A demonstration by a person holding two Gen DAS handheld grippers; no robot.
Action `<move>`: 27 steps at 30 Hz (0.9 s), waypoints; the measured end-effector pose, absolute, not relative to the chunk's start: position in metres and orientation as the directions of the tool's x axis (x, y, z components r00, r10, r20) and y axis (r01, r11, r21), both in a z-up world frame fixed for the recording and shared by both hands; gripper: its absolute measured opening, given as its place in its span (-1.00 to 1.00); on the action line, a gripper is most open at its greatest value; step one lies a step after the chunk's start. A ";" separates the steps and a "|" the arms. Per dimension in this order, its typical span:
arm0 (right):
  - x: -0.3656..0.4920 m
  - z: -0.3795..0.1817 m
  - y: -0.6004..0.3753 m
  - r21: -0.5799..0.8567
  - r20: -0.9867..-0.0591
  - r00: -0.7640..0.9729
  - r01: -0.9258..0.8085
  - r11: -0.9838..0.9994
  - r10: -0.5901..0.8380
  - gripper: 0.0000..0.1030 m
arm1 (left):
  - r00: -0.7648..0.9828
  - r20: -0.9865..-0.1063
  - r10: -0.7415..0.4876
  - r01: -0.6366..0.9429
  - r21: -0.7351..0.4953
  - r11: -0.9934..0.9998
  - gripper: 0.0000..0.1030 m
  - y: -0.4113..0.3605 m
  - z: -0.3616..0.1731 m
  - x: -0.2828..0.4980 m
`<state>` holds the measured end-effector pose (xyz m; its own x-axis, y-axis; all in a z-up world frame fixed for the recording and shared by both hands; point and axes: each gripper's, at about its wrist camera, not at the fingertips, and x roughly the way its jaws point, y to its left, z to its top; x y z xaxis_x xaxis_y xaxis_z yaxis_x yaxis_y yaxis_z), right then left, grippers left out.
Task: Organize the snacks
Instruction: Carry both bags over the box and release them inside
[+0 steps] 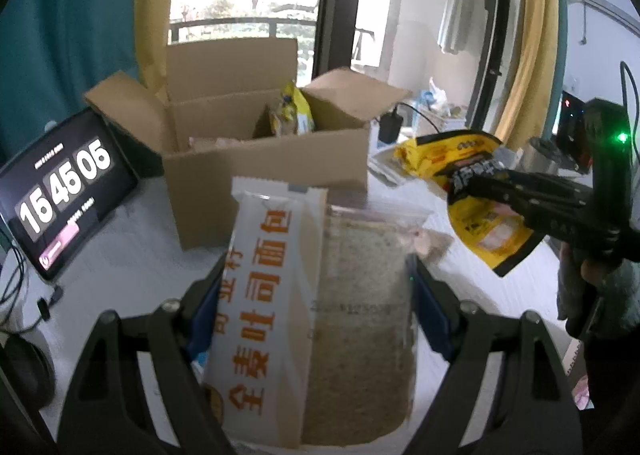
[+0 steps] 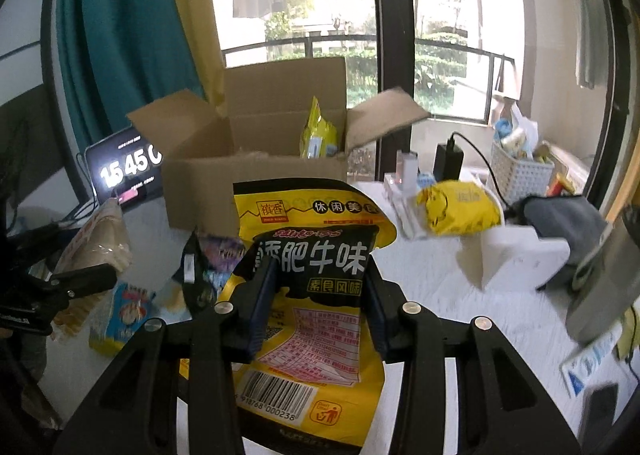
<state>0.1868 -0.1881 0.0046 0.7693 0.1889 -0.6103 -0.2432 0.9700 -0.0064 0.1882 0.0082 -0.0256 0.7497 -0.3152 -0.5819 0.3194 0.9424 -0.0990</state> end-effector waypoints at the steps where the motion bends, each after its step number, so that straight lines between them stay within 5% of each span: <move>1: 0.191 0.006 -0.189 -0.006 -0.607 0.771 -0.243 0.970 0.189 -0.15 | 0.754 -0.578 -0.312 0.320 -0.092 0.943 0.61 0.009 -0.024 0.190; 27: 0.317 0.041 -0.172 -0.030 -0.511 0.831 -0.273 0.962 0.220 -0.15 | 0.856 -0.460 -0.234 0.192 -0.136 0.972 0.61 0.042 0.019 0.330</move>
<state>0.3168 -0.1717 0.0411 0.8309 0.2199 -0.5112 -0.2729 0.9616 -0.0298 0.3301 0.0421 0.0185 0.8563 -0.2342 -0.4604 0.1924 0.9718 -0.1364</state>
